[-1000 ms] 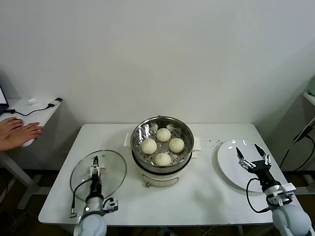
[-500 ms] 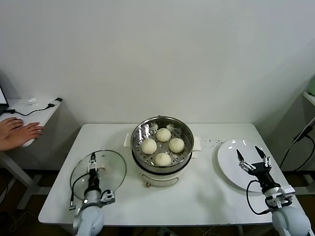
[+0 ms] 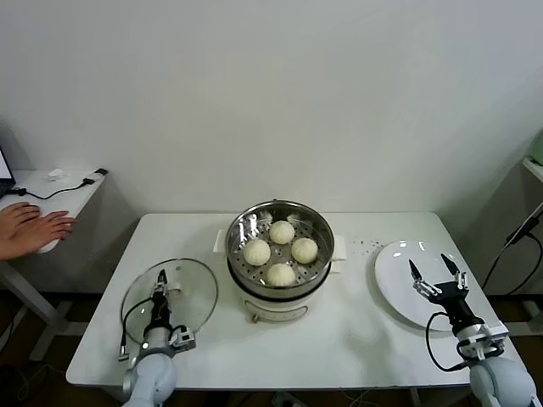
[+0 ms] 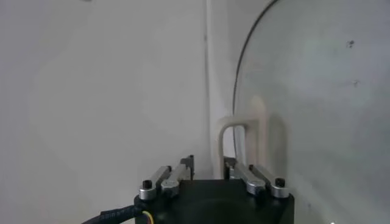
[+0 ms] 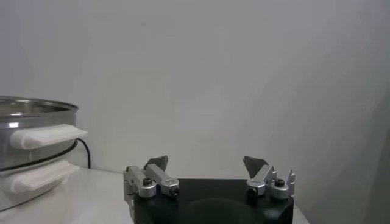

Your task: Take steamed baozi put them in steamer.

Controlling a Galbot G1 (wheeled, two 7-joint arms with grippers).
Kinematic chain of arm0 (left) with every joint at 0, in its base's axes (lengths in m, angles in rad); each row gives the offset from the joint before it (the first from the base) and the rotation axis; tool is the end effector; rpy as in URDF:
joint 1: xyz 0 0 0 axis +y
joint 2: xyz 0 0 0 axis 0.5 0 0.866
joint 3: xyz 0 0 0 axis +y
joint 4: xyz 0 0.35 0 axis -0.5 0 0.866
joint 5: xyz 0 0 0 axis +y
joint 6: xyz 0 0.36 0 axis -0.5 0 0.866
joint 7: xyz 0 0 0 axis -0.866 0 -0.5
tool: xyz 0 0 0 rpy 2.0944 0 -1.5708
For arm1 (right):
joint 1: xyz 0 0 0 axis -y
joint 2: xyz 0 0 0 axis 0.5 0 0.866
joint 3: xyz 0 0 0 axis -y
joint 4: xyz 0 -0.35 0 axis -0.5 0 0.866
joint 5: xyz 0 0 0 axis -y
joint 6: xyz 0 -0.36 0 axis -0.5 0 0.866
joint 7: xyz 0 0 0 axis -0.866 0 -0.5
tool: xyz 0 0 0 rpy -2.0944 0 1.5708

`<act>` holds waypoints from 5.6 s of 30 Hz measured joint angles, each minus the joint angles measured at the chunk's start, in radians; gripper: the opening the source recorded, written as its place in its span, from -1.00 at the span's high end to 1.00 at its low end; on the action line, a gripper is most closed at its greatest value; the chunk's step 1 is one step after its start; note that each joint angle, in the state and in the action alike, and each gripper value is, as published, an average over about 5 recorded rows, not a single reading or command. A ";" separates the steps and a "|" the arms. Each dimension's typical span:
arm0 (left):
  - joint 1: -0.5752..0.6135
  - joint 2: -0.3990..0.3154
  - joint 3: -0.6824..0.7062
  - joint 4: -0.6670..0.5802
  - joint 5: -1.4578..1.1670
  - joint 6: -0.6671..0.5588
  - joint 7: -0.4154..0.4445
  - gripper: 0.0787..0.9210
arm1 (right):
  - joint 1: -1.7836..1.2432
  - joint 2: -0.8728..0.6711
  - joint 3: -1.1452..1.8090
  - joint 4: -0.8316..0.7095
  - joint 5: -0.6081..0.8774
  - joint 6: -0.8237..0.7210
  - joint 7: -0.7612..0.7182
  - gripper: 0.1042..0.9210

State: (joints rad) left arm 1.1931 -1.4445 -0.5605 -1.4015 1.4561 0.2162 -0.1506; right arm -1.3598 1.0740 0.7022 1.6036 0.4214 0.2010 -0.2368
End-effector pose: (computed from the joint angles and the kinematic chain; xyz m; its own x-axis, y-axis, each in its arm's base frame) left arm 0.2918 0.0647 -0.4530 -0.9527 -0.2665 0.1463 0.1637 -0.0443 0.9855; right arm 0.2549 -0.2174 -0.3628 -0.9932 -0.1142 0.0225 -0.1160 0.9871 -0.1100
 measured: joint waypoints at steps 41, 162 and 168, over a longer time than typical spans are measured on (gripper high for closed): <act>0.208 0.295 0.022 -0.623 -0.199 0.070 0.116 0.82 | 0.033 -0.028 0.013 -0.050 -0.005 0.013 -0.007 -0.76; -0.126 0.186 0.582 -0.682 -0.308 0.521 0.341 -0.77 | 0.104 0.002 0.031 -0.147 -0.141 -0.028 0.015 -0.76; -0.027 0.217 0.402 -0.703 -0.618 0.513 0.235 -0.77 | 0.090 0.012 0.035 -0.113 -0.143 -0.039 0.020 -0.76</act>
State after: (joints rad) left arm 1.1662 -1.2276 -0.1582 -2.1046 0.8383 0.7295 0.0849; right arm -1.2693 1.0857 0.7369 1.4901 0.2782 0.1623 -0.2163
